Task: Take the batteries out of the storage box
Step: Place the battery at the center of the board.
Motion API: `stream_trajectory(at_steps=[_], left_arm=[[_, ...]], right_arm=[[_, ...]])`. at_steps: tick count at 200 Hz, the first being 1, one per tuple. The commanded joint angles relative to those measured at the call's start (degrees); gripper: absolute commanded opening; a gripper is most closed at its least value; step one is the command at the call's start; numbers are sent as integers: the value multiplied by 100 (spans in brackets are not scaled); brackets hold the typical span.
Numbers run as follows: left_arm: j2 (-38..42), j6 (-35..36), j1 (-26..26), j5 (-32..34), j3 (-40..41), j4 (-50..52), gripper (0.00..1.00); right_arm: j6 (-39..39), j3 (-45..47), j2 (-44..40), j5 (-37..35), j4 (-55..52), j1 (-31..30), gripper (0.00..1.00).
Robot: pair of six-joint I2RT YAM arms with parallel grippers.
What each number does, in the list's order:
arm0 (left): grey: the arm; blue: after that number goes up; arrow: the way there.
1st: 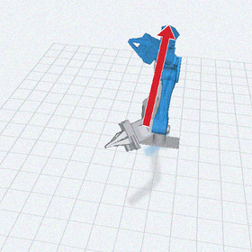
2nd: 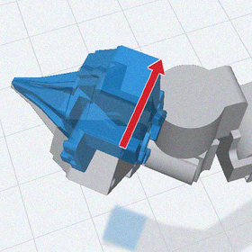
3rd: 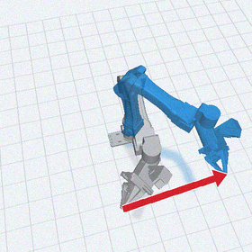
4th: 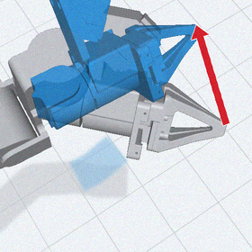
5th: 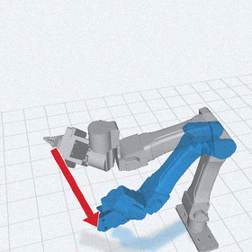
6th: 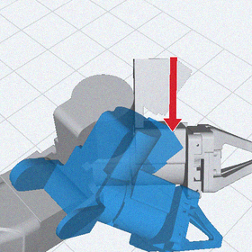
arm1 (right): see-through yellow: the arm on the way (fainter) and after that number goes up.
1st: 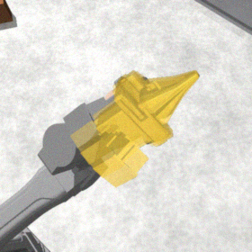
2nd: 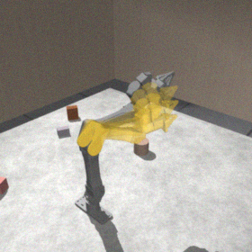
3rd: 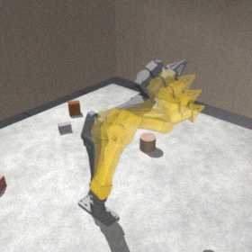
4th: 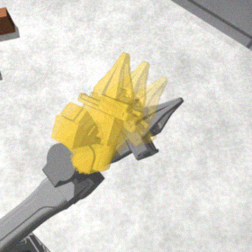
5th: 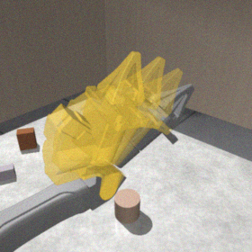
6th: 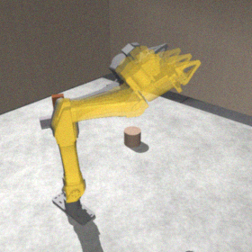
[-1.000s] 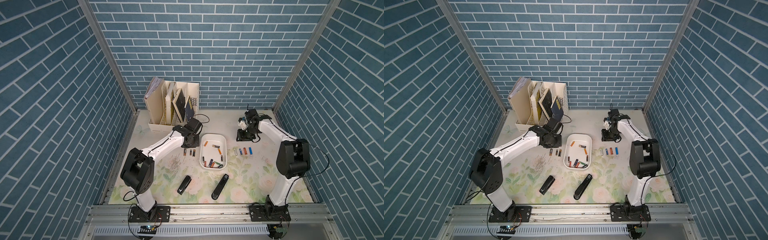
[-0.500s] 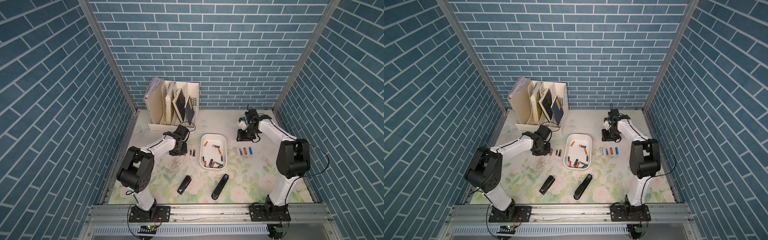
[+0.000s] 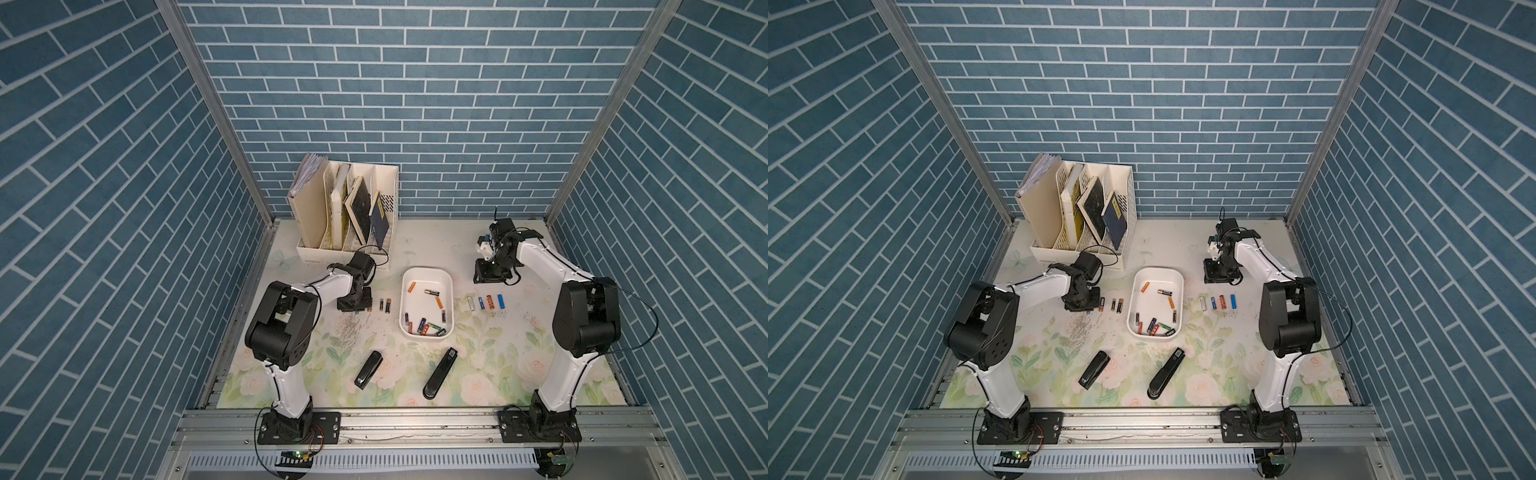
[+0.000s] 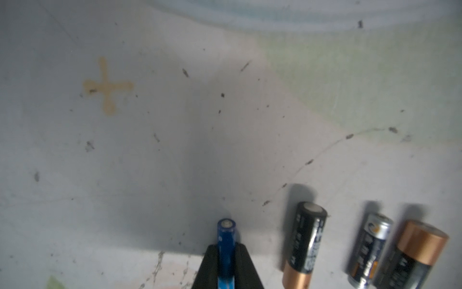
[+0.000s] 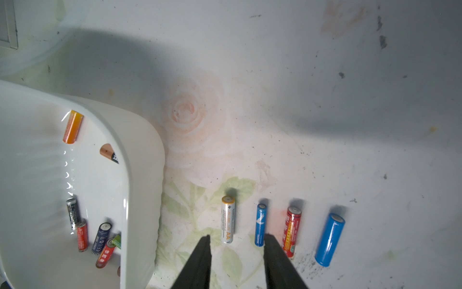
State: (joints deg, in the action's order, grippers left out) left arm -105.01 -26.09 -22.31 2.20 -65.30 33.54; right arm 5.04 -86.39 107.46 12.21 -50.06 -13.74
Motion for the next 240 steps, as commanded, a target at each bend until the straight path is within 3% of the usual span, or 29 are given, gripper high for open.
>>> stream_trajectory(at_steps=[1, 70, 170, 240], left_arm=[[-158, 143, 37, -52, -141, -49, 17], [-309, 114, 38, -112, -220, -76, 18], [-291, 119, 39, -92, -363, 47, 29], [-157, 107, 34, -70, -572, 227, 32]], right_arm=[[-115, 76, -67, -65, -132, 11, 38], [-126, 59, -33, -62, -134, 11, 38], [-135, 78, -41, -34, -113, 11, 38], [-117, -72, -66, 19, -168, 11, 38]])
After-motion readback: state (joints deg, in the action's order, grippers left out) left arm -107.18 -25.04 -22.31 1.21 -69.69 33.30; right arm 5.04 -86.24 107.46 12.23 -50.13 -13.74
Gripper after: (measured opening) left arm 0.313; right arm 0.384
